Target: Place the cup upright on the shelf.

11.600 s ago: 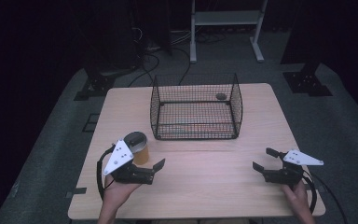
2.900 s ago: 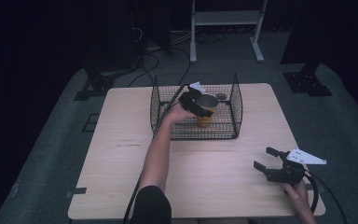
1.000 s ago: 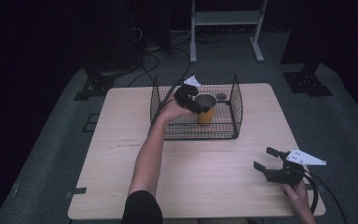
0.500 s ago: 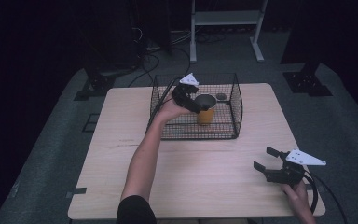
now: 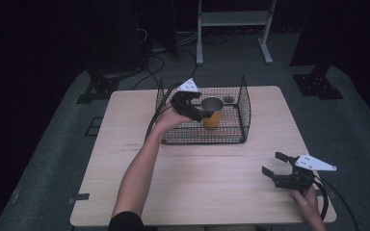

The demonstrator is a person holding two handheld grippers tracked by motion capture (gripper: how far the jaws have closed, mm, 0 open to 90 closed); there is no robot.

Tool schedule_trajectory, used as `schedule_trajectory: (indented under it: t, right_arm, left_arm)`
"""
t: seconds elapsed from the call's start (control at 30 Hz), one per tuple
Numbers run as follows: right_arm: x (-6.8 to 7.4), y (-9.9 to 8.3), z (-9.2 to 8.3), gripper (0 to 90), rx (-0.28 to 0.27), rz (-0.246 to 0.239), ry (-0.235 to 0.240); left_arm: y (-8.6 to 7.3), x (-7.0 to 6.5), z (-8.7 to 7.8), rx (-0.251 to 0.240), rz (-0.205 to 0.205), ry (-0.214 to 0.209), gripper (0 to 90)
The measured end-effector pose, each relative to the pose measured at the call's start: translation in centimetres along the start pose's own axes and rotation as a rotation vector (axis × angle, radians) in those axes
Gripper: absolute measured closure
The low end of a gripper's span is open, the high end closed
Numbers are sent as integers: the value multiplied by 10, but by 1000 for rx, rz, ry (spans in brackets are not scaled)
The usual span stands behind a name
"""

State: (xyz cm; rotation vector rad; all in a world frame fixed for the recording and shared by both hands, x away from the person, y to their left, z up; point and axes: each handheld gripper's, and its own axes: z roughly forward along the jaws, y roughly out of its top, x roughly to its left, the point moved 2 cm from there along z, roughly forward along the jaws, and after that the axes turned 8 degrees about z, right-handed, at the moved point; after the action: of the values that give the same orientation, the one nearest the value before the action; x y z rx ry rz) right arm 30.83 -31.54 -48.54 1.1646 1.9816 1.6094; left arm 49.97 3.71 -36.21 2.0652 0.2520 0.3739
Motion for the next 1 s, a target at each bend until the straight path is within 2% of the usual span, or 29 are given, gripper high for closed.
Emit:
schedule_trajectory:
  t: [0.63,1.0]
  right_arm:
    - [0,0,0,127,0,2,-4]
    - [0,0,0,127,1,2,-7]
  left_arm:
    - [0,-28,-27,-63,22,-2,26]
    - [-8,-48,-41,-83,25,-1,26]
